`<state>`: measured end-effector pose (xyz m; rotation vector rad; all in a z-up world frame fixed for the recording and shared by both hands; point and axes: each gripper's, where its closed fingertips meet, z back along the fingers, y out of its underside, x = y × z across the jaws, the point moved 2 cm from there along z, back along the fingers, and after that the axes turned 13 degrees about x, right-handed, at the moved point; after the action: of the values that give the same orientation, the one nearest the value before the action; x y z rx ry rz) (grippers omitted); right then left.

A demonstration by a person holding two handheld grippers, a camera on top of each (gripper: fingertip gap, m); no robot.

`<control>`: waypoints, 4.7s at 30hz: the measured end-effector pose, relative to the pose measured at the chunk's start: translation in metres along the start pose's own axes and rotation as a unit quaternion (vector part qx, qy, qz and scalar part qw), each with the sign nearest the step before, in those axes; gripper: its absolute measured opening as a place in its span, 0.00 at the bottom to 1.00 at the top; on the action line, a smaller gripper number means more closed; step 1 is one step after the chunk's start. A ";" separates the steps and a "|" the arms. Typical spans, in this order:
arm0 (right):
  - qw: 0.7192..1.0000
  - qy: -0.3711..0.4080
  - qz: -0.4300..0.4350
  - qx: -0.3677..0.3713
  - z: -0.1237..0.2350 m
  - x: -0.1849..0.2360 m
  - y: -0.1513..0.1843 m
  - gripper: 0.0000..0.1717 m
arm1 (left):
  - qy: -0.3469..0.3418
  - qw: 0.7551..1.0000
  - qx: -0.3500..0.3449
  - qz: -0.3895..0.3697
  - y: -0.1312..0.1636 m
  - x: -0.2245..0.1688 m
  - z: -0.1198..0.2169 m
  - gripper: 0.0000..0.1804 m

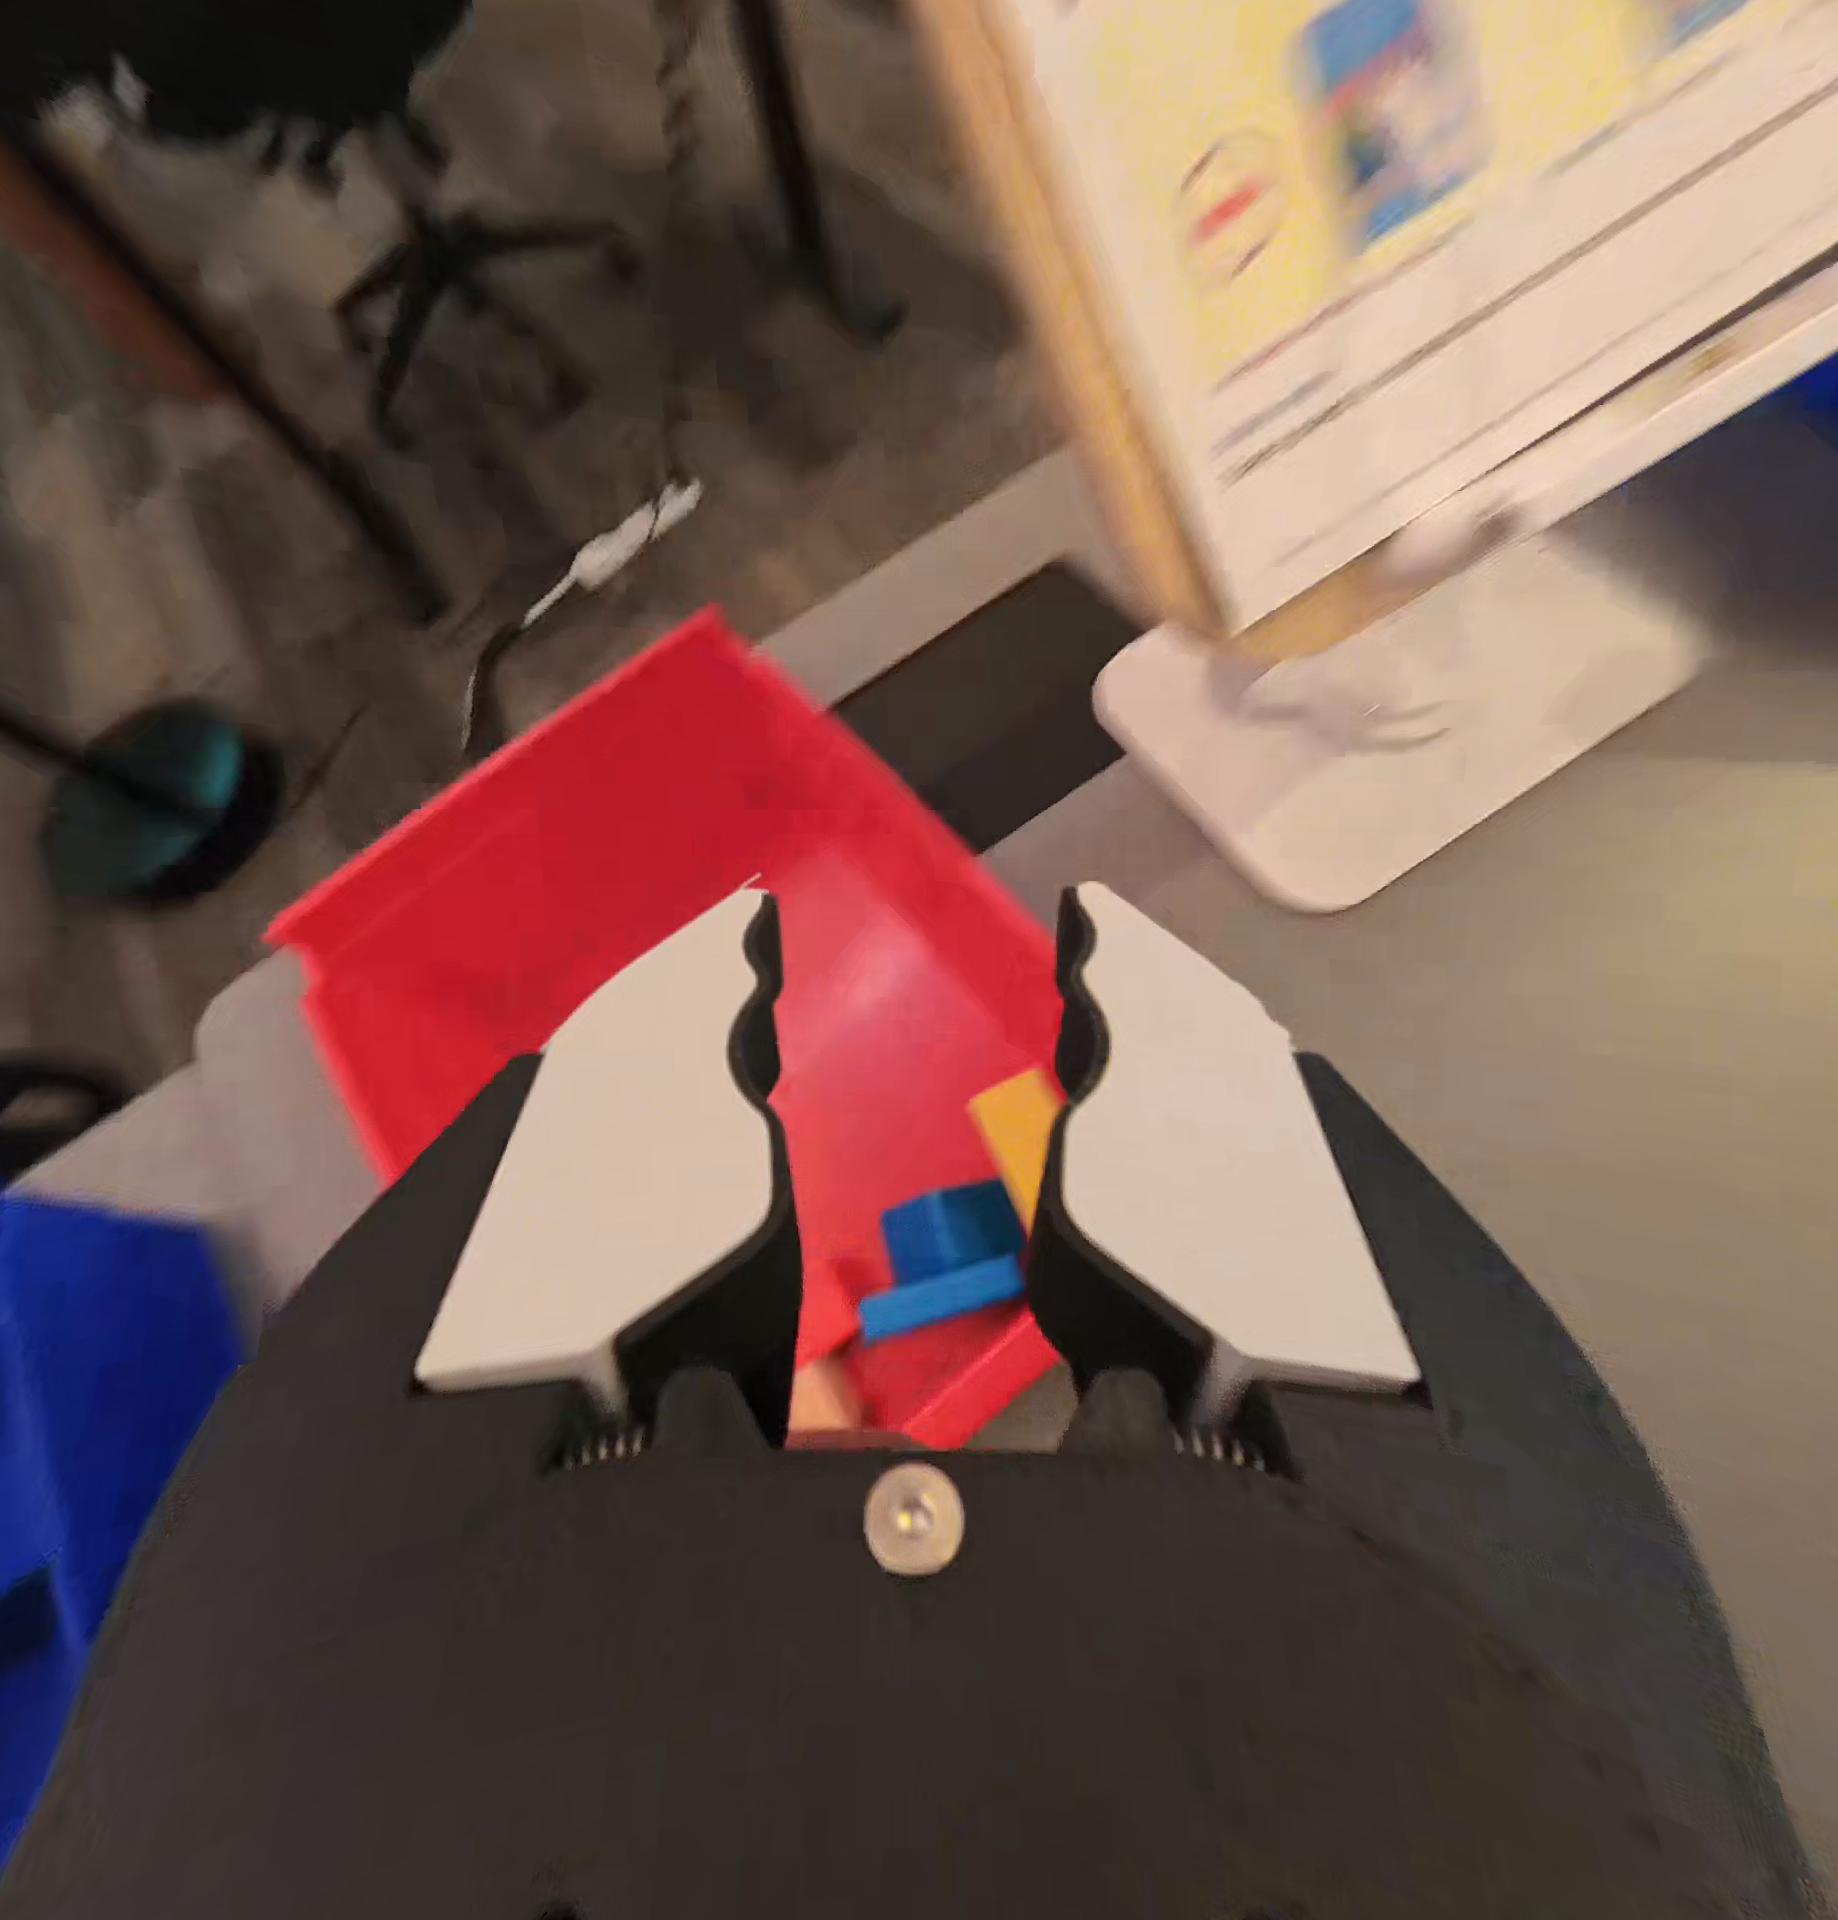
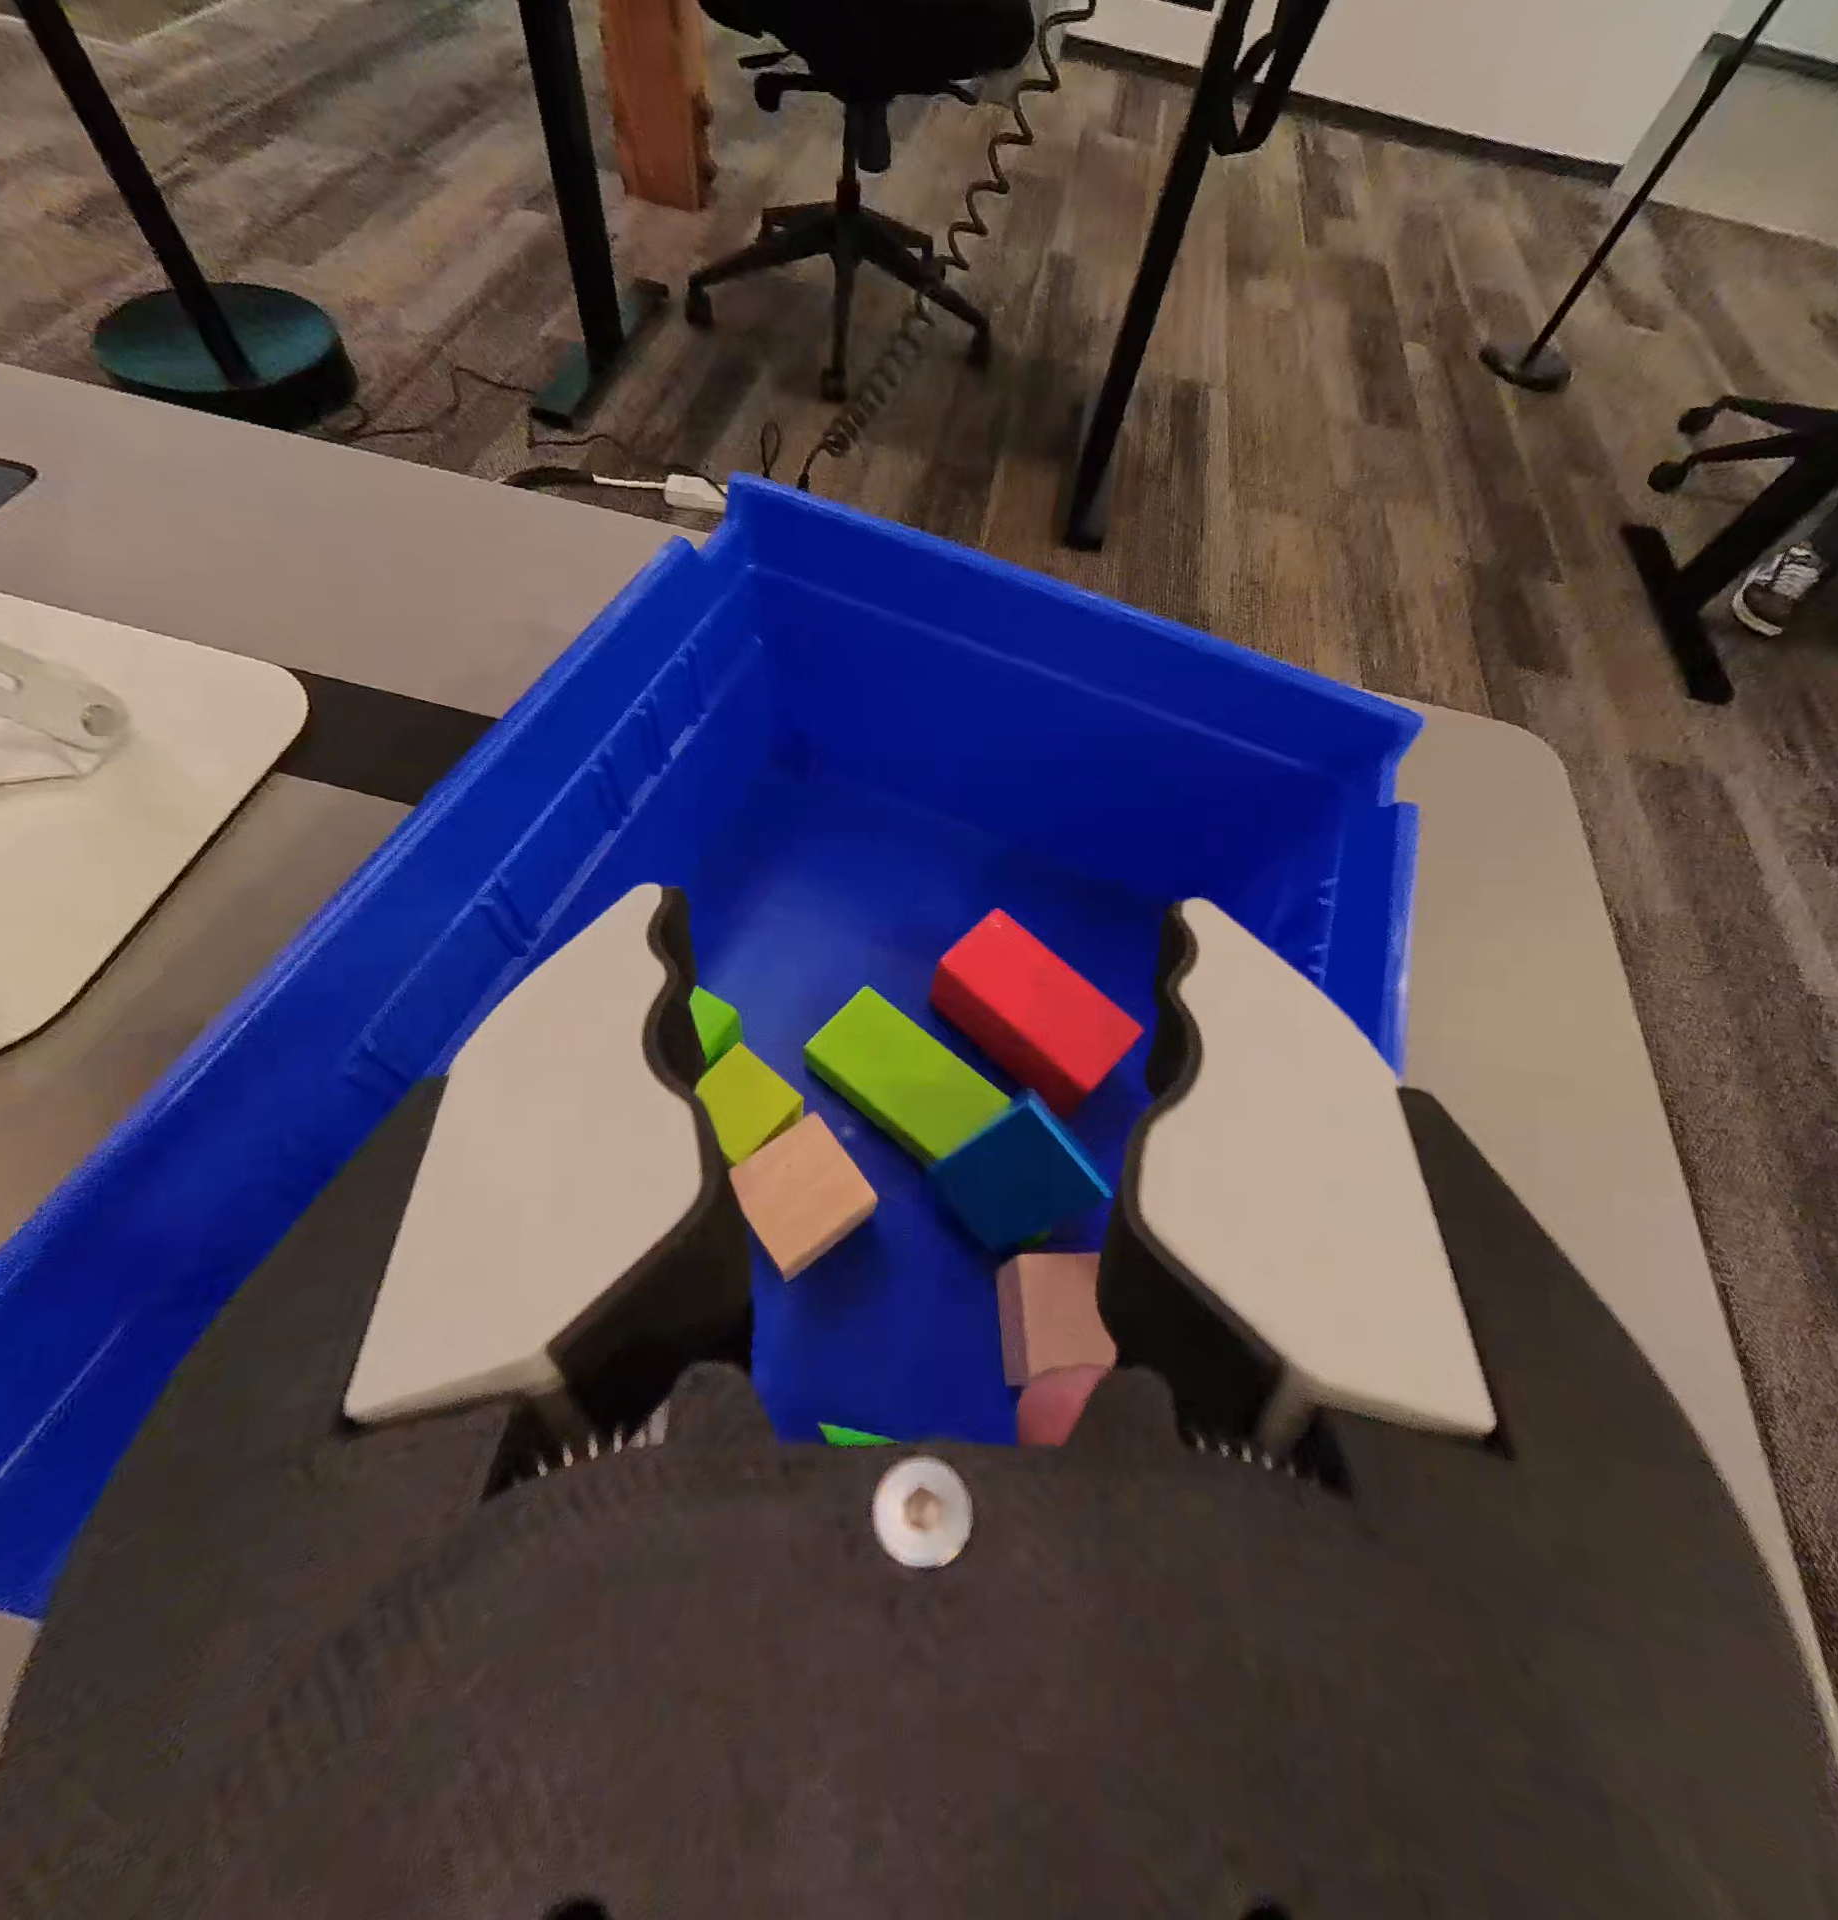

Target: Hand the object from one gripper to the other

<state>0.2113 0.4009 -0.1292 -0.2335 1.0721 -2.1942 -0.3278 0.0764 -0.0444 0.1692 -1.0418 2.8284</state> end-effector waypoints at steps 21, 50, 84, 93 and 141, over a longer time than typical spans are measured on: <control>0.998 -0.003 0.051 -0.043 0.030 0.042 -0.046 0.38 | 0.085 0.908 0.409 -0.021 0.150 -0.001 -0.132 0.25; 0.997 -0.021 0.033 -0.073 0.044 0.043 -0.055 0.36 | 0.077 0.913 0.364 -0.166 0.158 0.002 -0.126 0.24; 0.885 -0.365 0.142 -0.251 0.174 0.229 -0.131 0.35 | 0.014 0.966 -0.080 -0.247 -0.010 -0.049 -0.023 0.19; 0.678 -0.717 0.090 -0.133 0.181 0.383 -0.107 0.52 | 0.093 0.852 -0.337 -0.390 -0.072 -0.215 0.068 0.19; 0.623 -0.760 0.091 -0.162 0.190 0.393 -0.100 0.32 | 0.142 0.849 -0.359 -0.360 -0.082 -0.249 0.070 0.20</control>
<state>-0.0539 0.0723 0.0188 -1.6625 0.3372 -0.8383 -0.0657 0.0735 0.0245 0.0426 -1.4759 1.6180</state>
